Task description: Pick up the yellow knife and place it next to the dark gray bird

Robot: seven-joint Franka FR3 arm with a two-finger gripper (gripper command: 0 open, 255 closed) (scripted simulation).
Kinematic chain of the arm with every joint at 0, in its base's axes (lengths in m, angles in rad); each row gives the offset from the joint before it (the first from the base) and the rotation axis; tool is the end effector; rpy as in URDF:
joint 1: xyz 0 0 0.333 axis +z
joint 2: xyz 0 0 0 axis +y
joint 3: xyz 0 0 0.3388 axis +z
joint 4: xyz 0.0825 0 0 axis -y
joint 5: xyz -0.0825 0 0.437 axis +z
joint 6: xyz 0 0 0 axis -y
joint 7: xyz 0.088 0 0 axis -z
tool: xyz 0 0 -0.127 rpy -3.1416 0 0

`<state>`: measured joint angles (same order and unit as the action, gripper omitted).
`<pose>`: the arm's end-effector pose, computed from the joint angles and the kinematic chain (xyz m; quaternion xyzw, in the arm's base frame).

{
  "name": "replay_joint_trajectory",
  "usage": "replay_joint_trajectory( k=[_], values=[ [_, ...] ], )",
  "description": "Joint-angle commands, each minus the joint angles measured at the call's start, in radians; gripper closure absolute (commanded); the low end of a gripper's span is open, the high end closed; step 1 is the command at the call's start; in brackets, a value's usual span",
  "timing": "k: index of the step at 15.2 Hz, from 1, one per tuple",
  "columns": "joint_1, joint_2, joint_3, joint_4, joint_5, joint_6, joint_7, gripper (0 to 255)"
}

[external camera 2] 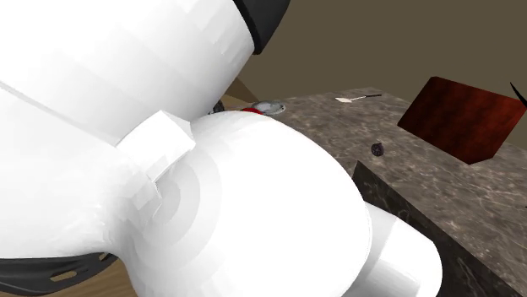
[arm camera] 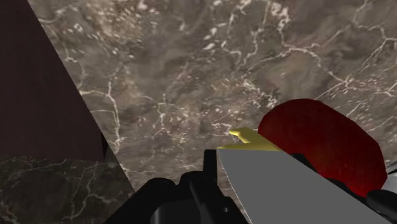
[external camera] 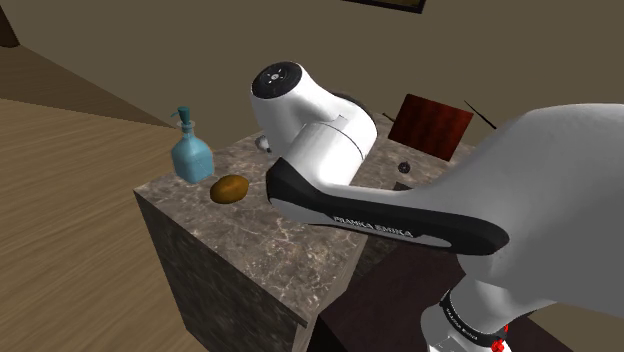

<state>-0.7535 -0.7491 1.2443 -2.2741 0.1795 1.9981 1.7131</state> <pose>0.4350 0.2735 0.4184 0.7388 -0.6193 0.2393 0.1157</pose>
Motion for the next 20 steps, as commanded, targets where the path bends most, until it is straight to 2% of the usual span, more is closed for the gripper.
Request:
replay_joint_trajectory(
  k=[1, 20],
  values=[
    [0.005, -0.001, -0.02, 0.017, -0.007, -0.022, -0.01, 255],
    [0.016, 0.005, -0.151, 0.215, -0.062, -0.237, -0.08, 255]
  ],
)
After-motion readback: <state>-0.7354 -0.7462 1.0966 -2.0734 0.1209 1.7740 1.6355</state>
